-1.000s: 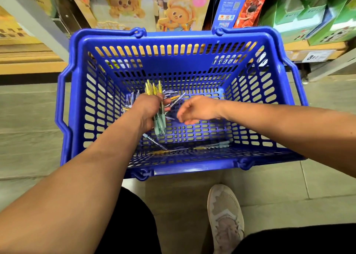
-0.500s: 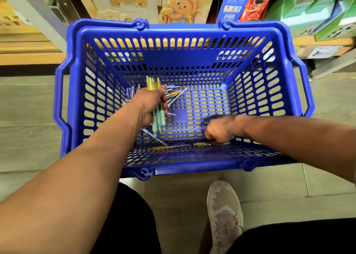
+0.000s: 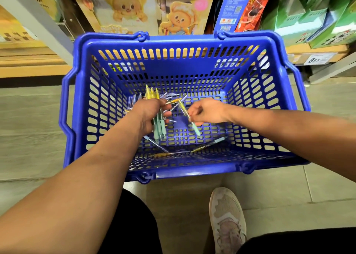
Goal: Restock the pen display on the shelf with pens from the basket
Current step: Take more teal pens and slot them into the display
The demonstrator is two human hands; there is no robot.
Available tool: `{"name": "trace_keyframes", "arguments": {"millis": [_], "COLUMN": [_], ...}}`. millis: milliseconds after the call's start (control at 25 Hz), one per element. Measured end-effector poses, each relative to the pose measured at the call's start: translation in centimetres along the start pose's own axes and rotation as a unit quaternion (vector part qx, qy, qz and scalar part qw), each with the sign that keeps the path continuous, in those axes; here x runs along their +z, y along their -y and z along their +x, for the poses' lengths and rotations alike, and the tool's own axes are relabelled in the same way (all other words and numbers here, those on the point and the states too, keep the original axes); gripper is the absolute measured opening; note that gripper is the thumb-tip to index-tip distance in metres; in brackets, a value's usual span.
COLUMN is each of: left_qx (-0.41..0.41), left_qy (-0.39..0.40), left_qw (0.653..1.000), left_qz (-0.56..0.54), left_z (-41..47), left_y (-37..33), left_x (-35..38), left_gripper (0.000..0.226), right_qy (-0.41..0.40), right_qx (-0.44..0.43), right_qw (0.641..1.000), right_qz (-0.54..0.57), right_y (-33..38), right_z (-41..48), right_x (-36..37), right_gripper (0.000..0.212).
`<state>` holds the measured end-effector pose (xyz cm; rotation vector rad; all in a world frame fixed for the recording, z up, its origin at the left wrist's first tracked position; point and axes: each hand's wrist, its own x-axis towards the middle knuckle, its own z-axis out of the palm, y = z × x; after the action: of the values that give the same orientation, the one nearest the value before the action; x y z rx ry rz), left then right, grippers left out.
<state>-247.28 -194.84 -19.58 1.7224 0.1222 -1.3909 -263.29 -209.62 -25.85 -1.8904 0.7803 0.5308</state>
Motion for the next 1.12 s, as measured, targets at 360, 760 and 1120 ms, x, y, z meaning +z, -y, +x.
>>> {"name": "trace_keyframes", "arguments": {"millis": [360, 760, 1120], "left_qx": [-0.004, 0.044, 0.035], "left_qy": [0.016, -0.006, -0.028], "left_qw": [0.999, 0.999, 0.999], "left_qz": [-0.029, -0.020, -0.003], "left_z": [0.2, 0.0, 0.2], "left_y": [-0.1, -0.5, -0.5], "left_x": [-0.1, 0.6, -0.6], "left_gripper": [0.026, 0.018, 0.023], "right_qy": [-0.069, 0.013, 0.161], "right_qx": [-0.014, -0.007, 0.015], "right_qw": [0.954, 0.981, 0.825], "right_qz": [0.292, 0.195, -0.541], "right_y": [7.0, 4.0, -4.3], "right_z": [-0.6, -0.6, -1.7], "right_x": [3.4, 1.4, 3.6], "right_gripper": [0.023, 0.017, 0.073]}}
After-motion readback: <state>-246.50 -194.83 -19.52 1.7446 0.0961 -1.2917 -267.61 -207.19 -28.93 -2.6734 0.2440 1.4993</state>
